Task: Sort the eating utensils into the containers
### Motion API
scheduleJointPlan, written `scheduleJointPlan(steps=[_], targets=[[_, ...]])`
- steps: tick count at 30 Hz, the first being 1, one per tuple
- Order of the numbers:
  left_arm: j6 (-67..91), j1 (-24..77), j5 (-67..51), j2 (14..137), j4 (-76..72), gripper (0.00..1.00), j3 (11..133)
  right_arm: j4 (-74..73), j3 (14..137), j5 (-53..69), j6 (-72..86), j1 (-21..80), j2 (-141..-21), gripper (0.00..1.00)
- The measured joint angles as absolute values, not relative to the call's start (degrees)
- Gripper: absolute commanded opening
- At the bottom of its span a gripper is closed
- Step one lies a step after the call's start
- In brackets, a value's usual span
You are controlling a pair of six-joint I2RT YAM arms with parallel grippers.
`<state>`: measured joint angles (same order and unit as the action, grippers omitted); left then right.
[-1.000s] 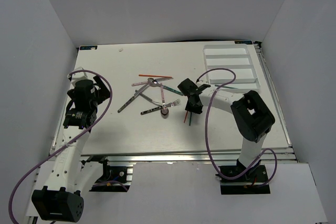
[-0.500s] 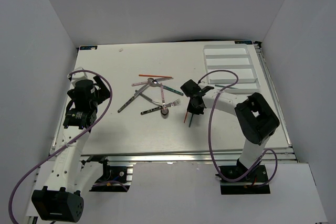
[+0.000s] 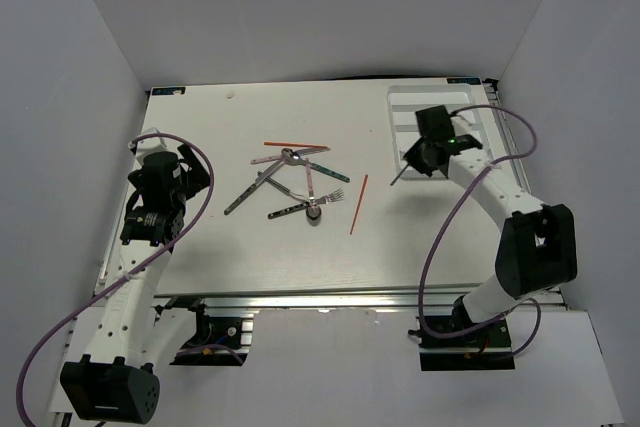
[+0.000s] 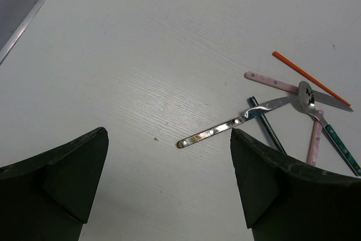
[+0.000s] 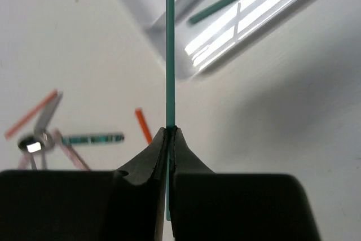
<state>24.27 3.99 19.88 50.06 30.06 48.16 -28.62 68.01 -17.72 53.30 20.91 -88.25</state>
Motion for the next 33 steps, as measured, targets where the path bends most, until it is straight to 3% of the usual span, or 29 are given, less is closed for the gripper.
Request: scheduleJointPlan(steps=[7, 13, 24, 25, 27, 30, 33], targets=[[24.3, 4.0, 19.9, 50.6, 30.1, 0.98, 48.2, -31.6, 78.7, -20.2, 61.7, 7.7, -98.4, 0.00], [24.3, 4.1, 19.9, 51.0, 30.2, 0.98, 48.2, -35.7, 88.4, -20.7, 67.8, 3.9, -107.2, 0.00], [24.3, 4.2, 19.9, 51.3, 30.2, 0.98, 48.2, -37.6, 88.6, -19.4, 71.4, 2.3, -111.1, 0.01], [24.3, 4.2, 19.9, 51.3, 30.2, 0.98, 48.2, -37.6, 88.6, -19.3, 71.4, 2.3, -111.1, 0.11], [24.3, 4.2, 19.9, 51.3, 30.2, 0.98, 48.2, -37.5, 88.6, -18.9, 71.3, 2.4, -111.1, 0.21], [24.3, 4.3, 19.9, 51.3, 30.2, 0.98, 48.2, -37.1, 88.1, -18.6, 71.0, 2.3, -111.1, 0.24], [24.3, 4.3, 19.9, 51.3, 30.2, 0.98, 48.2, -36.3, 86.5, -18.0, 71.0, 2.3, -111.0, 0.45]])
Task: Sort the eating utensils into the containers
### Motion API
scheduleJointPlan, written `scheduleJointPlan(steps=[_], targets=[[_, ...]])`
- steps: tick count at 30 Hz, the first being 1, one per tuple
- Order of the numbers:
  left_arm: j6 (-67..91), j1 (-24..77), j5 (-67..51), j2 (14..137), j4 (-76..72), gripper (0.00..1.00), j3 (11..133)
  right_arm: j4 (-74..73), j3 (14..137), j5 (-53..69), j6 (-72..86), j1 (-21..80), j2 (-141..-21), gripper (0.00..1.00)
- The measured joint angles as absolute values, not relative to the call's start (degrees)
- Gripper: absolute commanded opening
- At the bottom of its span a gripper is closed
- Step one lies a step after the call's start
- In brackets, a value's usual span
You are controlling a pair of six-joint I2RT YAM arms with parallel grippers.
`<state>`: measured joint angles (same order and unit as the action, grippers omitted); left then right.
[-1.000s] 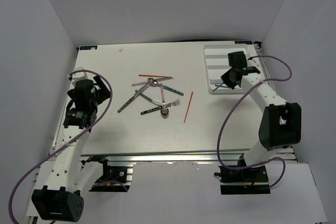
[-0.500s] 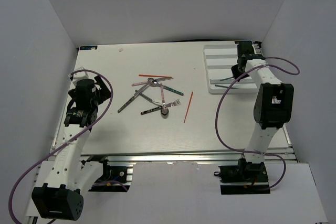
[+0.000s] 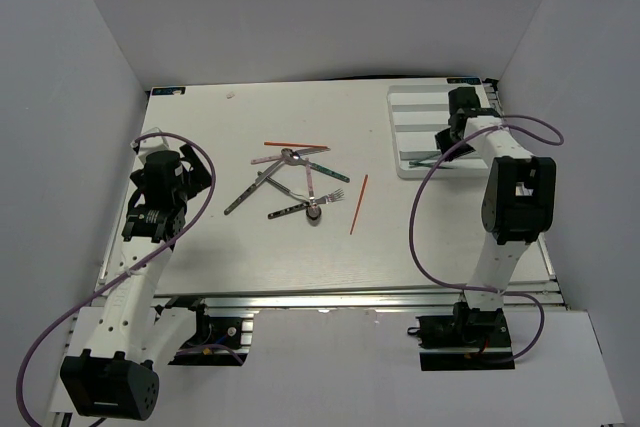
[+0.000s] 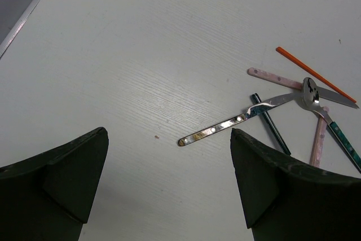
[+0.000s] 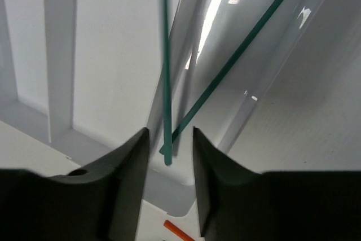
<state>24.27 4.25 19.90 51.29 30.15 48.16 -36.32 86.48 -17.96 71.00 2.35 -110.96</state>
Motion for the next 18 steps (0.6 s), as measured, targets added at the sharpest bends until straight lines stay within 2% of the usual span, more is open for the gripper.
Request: scheduleJointPlan(steps=[1, 8, 9, 10, 12, 13, 14, 18], targets=[[24.3, 4.3, 19.9, 51.3, 30.2, 0.98, 48.2, -36.3, 86.1, -17.8, 70.9, 2.4, -110.9, 0.55], [24.3, 4.3, 19.9, 51.3, 30.2, 0.98, 48.2, -36.0, 85.7, -18.3, 67.4, 3.7, -109.5, 0.58], [24.3, 4.3, 19.9, 51.3, 30.2, 0.98, 48.2, -36.1, 86.2, -19.2, 66.2, 4.7, -109.2, 0.60], [24.3, 4.3, 19.9, 51.3, 30.2, 0.98, 48.2, -36.1, 86.9, -20.2, 65.1, 5.9, -109.0, 0.69], [24.3, 4.3, 19.9, 51.3, 30.2, 0.98, 48.2, -36.1, 88.8, -22.5, 62.0, 9.7, -108.7, 0.74], [24.3, 4.3, 19.9, 51.3, 30.2, 0.98, 48.2, -36.2, 89.7, -23.7, 60.3, 11.9, -108.6, 0.84], [24.3, 4.3, 19.9, 51.3, 30.2, 0.98, 48.2, -36.3, 90.8, -25.1, 58.8, 14.7, -108.6, 0.87], [24.3, 4.3, 19.9, 51.3, 30.2, 0.98, 48.2, -37.9, 92.6, -29.6, 55.4, 25.6, -108.4, 0.87]])
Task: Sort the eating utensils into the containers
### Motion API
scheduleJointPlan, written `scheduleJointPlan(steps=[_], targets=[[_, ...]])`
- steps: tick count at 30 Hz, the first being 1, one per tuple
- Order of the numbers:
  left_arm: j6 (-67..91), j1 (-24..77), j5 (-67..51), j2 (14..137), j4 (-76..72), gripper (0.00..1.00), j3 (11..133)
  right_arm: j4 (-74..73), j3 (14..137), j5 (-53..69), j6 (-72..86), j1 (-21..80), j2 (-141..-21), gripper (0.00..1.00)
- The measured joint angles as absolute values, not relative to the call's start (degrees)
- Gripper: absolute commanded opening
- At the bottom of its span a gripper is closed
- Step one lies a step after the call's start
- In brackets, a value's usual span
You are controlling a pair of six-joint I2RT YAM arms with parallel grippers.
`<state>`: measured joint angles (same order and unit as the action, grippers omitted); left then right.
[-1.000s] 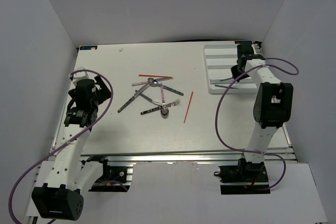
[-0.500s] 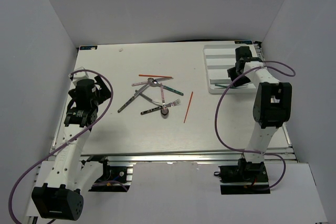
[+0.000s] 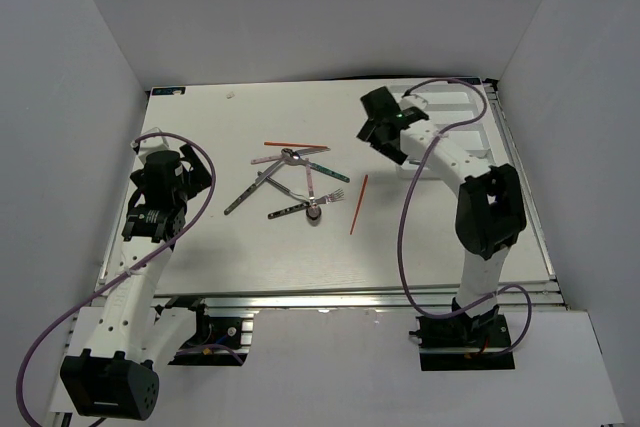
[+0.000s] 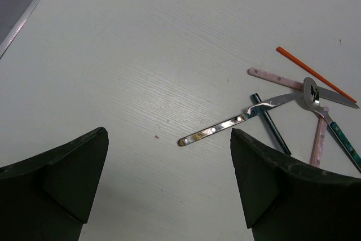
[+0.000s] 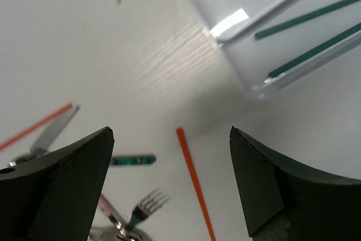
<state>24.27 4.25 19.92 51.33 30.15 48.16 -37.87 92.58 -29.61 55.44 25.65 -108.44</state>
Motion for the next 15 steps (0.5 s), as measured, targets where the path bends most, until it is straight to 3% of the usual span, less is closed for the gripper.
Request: scheduleJointPlan(steps=[9, 15], targets=[[24.3, 4.3, 20.2, 51.3, 30.2, 0.98, 48.2, -37.1, 80.1, -26.7, 53.8, 33.4, -106.4, 0.68], [24.3, 4.3, 20.2, 51.3, 30.2, 0.98, 48.2, -36.4, 82.2, -25.1, 50.9, 35.9, -110.7, 0.62]])
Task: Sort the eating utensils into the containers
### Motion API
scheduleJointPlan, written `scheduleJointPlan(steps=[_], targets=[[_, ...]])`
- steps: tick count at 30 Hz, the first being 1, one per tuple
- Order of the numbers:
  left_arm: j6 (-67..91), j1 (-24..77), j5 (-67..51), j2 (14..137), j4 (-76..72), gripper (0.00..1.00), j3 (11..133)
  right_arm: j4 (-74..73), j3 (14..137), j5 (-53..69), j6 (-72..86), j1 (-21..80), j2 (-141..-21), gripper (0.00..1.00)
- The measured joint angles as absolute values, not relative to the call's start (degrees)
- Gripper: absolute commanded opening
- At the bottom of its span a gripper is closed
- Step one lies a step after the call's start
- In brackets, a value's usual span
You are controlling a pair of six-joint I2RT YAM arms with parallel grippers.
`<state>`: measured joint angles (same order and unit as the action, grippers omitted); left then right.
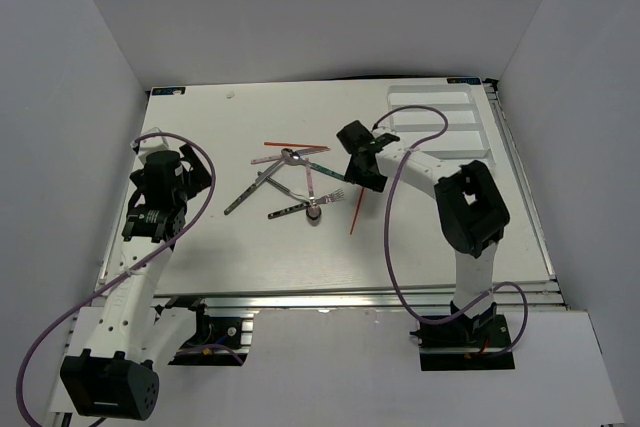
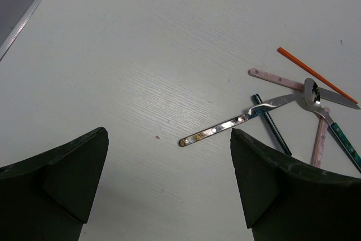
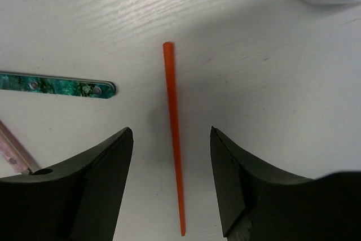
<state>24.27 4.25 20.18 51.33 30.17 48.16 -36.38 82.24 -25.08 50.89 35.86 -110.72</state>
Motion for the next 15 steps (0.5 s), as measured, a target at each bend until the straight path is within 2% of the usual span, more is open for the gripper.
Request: scheduleJointPlan(steps=[4, 7, 8, 12, 15], targets=[[24.3, 4.3, 20.2, 51.3, 30.2, 0.98, 48.2, -36.2, 83.2, -24.9, 50.1, 37.6, -114.6, 0.55], [24.3, 4.3, 20.2, 51.3, 30.2, 0.98, 48.2, -37.3, 83.2, -25.1, 50.4, 38.1, -116.4, 0.44], [24.3, 4.3, 20.2, 51.3, 30.2, 0.98, 48.2, -37.4, 83.3, -25.4, 50.5, 38.1, -116.4, 0.35], [24.3, 4.3, 20.2, 51.1, 30.2, 0.98, 48.2, -37.8, 83.4, -25.6, 50.5, 37.8, -116.6, 0.20], [24.3, 4.3, 20.2, 50.9, 30.2, 0.98, 48.2, -36.9, 82.9, -24.6, 50.1, 37.4, -116.6, 0.15]])
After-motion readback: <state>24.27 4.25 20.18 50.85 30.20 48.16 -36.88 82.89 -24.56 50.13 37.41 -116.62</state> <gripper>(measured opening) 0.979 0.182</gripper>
